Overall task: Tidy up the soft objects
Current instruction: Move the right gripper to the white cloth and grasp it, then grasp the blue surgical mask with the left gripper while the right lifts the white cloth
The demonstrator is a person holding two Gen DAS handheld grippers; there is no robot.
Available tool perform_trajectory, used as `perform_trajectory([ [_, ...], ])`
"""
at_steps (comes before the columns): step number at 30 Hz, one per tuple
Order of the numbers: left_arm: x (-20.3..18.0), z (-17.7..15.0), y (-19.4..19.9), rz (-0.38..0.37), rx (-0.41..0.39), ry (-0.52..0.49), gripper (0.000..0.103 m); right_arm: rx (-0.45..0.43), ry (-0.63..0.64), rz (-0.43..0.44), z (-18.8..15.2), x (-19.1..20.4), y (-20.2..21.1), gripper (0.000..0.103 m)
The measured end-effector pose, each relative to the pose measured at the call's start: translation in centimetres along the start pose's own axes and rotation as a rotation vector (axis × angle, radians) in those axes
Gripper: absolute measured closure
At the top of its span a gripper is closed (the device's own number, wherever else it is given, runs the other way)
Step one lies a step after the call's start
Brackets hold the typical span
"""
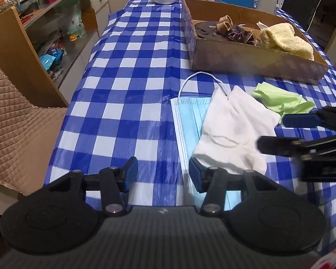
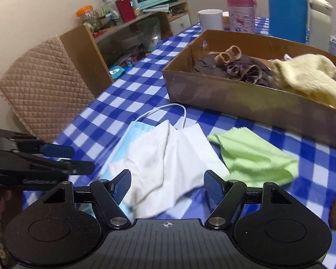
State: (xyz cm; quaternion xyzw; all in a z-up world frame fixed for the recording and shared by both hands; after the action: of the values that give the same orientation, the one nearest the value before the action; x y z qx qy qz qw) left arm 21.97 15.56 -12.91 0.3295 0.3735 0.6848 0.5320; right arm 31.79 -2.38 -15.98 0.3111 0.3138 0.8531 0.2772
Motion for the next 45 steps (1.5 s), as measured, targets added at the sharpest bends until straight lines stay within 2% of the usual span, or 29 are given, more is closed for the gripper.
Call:
perform_trajectory([
  [7, 0.9, 0.3, -1.0, -0.018, 0.019, 0.02, 0.056, 0.006, 0.068, -0.053, -0.2, 0.5, -3.2, 0.032],
  [9, 0.9, 0.3, -1.2, -0.025, 0.023, 0.024, 0.056, -0.009, 0.112, -0.06, -0.6, 1.0, -3.2, 0.042],
  [11, 0.8, 0.2, -1.2, -0.032, 0.026, 0.023, 0.056, -0.017, 0.148, -0.057, -0.9, 1.5, -3.2, 0.064],
  [14, 0.4, 0.3, -1.1, -0.046, 0.024, 0.017, 0.056, -0.02, 0.167, -0.032, -1.1, 1.8, -3.0, 0.087],
  [16, 0.1, 0.4, -0.9, -0.058, 0.023, 0.014, 0.055, -0.026, 0.169, -0.024, -1.0, 1.9, -2.8, 0.093],
  [21, -0.5, 0.7, -0.2, -0.097, 0.007, 0.022, 0.046, -0.119, 0.09, -0.02, -0.2, 0.9, 0.0, 0.094],
  [24, -1.1, 0.9, -0.3, -0.126, 0.007, 0.019, 0.039, -0.144, 0.03, -0.031, 0.2, -0.1, 1.7, 0.094],
  [30, -2.8, 1.0, -2.0, -0.178, 0.049, 0.026, 0.038, -0.149, -0.088, -0.068, -0.5, -2.8, 4.4, 0.094],
  [35, -4.1, 1.2, -2.8, -0.192, 0.057, 0.029, 0.029, -0.144, -0.133, -0.097, -1.8, -4.6, 6.1, 0.094],
  [40, -5.0, 1.9, -3.3, -0.24, 0.067, 0.055, 0.028, -0.129, -0.17, -0.112, -2.9, -5.7, 6.8, 0.094],
  [45, -6.4, 2.4, -3.7, -0.235, 0.076, 0.035, 0.025, -0.095, -0.182, -0.13, -3.4, -6.3, 6.7, 0.094],
])
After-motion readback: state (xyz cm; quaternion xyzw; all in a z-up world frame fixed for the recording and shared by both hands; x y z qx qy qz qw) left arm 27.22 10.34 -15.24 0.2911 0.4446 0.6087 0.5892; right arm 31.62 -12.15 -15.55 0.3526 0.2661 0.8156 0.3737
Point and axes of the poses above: each gripper's, at about its wrist camera, not at the fingertips, and y roughly against the way its jaws point, x to its left, z to its top, the point moved 1 cm from there along -y, roughly the way its jaws point, and after that the axes turned 5 degrees about -y, right-handed, at the moved point
